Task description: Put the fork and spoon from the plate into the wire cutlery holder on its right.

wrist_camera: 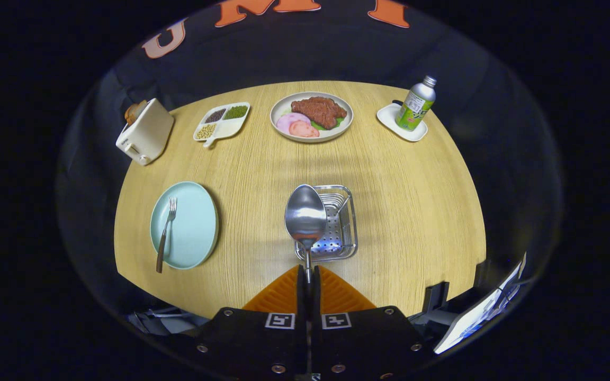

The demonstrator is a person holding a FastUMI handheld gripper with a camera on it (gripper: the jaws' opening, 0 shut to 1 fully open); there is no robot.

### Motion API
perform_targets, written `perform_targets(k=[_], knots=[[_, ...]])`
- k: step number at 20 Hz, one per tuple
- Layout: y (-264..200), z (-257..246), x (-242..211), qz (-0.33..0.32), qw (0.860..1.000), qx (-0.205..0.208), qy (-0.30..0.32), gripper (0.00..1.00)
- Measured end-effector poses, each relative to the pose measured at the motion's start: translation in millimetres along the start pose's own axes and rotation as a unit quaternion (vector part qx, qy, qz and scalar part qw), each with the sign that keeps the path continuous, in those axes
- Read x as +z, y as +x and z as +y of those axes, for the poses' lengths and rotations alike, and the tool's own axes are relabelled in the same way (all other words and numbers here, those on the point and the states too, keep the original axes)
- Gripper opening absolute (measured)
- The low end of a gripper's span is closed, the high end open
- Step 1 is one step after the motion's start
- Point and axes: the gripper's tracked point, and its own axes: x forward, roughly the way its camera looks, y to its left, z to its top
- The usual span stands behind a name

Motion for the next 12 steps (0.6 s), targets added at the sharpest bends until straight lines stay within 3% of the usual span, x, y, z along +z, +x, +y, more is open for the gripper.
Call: perform_targets(k=[7,12], knots=[[8.7,-21.7,-20.5,0.080,0.995,0.008,-0.062,0.04],[17.8,-34.2,-1.5,0.092,0.992,0.002,-0.085,0.04]])
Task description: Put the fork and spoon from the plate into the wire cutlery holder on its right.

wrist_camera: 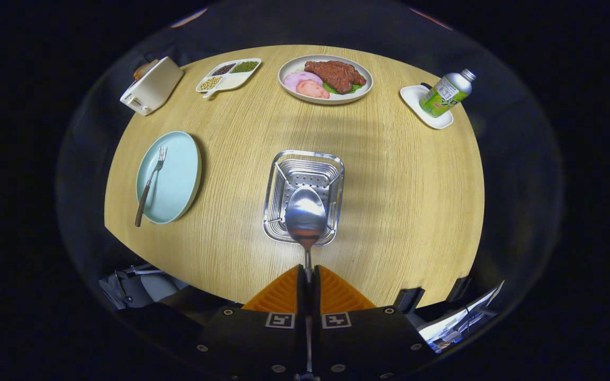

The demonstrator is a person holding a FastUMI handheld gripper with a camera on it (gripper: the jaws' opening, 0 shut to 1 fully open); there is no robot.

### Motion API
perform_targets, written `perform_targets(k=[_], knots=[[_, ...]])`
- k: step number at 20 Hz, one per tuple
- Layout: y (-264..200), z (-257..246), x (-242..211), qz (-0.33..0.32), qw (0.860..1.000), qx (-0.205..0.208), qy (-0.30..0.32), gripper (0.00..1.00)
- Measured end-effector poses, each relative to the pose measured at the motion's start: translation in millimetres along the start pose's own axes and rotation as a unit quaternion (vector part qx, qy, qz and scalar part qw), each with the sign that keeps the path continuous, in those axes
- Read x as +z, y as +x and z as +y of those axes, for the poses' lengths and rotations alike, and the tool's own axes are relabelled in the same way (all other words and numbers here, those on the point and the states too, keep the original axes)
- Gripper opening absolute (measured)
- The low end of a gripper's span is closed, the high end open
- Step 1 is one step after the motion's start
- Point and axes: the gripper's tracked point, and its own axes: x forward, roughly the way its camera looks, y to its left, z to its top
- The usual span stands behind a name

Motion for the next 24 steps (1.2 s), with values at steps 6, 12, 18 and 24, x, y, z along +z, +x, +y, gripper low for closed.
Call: perform_targets(k=[6,12,18,24], knots=[[8.0,-3.4,15.1,0.001,1.000,0.020,0.016,0.06],[-16.0,0.2,65.4,-0.103,0.992,0.050,0.051,0.14],[-72.3,11.0,127.2,-0.307,0.949,0.035,0.058,0.40],[-149.4,44.7,160.6,-0.485,0.870,0.016,0.083,0.78]])
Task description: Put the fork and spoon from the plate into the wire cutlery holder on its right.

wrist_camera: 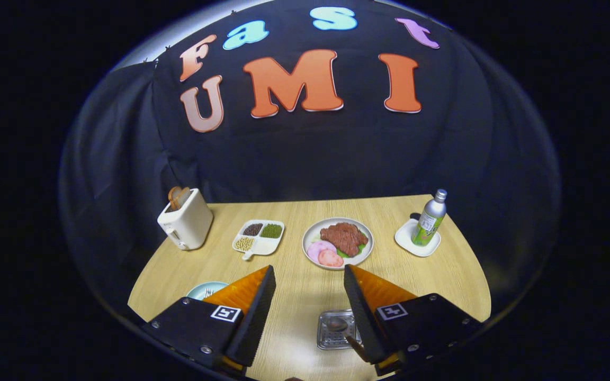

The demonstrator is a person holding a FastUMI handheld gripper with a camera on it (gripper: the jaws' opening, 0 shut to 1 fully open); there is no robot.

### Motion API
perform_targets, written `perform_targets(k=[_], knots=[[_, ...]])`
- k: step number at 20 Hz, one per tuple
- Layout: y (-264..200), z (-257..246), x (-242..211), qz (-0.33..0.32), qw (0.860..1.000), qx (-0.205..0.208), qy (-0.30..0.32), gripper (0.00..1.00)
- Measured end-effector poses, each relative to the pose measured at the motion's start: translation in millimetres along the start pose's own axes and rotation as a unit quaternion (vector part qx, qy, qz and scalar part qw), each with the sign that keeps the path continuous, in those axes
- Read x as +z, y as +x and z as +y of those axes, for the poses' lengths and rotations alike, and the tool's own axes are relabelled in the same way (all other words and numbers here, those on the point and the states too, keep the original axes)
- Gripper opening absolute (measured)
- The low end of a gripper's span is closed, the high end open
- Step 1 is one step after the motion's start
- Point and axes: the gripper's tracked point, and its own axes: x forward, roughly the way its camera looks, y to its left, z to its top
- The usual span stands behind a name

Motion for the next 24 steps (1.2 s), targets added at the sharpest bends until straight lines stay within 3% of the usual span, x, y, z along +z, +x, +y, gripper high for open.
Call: perform_targets(k=[5,11,18,24], knots=[[-26.3,42.7,42.2,-0.127,0.991,-0.018,-0.031,0.83],[-53.7,113.7,80.3,-0.238,0.967,-0.024,-0.092,0.88],[-52.0,193.3,61.4,-0.226,0.971,0.000,-0.071,0.90],[-37.8,248.2,45.2,-0.190,0.977,0.048,-0.080,0.90]])
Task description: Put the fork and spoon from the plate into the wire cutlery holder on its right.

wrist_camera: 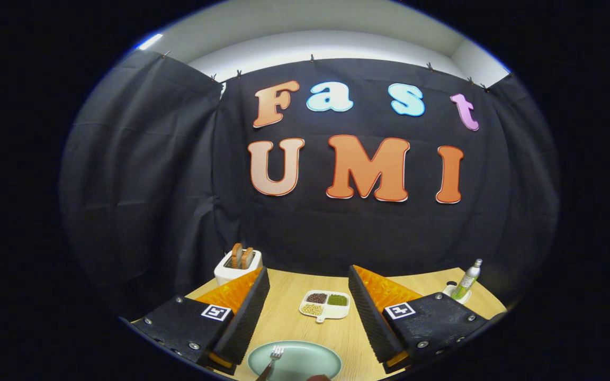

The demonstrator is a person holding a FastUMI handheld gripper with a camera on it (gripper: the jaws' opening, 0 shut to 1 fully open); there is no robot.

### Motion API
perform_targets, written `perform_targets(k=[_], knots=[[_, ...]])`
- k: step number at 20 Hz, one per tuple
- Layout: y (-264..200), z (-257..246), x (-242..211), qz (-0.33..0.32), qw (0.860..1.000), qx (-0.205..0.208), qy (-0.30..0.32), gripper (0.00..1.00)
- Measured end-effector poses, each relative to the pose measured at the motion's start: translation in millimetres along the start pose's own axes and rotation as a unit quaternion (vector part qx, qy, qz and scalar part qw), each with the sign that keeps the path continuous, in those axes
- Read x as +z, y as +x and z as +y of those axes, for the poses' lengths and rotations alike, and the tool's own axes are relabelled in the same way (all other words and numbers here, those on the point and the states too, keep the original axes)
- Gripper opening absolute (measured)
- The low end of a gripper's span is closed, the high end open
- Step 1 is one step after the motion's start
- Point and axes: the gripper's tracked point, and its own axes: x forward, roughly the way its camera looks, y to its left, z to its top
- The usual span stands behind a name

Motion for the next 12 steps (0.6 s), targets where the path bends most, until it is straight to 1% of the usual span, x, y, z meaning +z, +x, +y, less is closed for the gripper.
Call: perform_targets(k=[3,6,9,12], knots=[[12.4,12.6,-14.7,0.021,1.000,0.023,-0.002,0.90],[24.1,20.0,-50.6,0.078,0.996,0.044,-0.002,0.91],[35.3,15.5,-88.1,0.142,0.989,0.046,-0.012,0.91],[35.1,17.8,-125.8,0.212,0.975,0.059,0.004,0.91]])
